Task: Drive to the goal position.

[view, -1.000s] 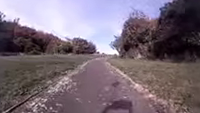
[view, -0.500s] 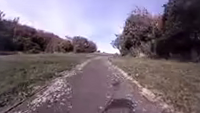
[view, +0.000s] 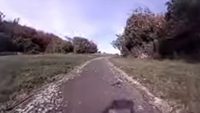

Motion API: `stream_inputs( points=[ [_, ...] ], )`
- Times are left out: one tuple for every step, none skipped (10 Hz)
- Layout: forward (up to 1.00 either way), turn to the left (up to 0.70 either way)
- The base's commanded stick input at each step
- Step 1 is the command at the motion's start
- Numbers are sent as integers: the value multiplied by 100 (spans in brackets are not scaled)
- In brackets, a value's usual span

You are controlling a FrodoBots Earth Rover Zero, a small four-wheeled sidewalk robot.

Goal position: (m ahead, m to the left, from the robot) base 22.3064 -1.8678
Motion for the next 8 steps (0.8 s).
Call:
stream_inputs(
  points=[
    [85,0],
    [85,0],
    [85,0],
    [85,0],
    [85,0],
    [85,0],
    [85,0],
    [85,0]
  ],
)
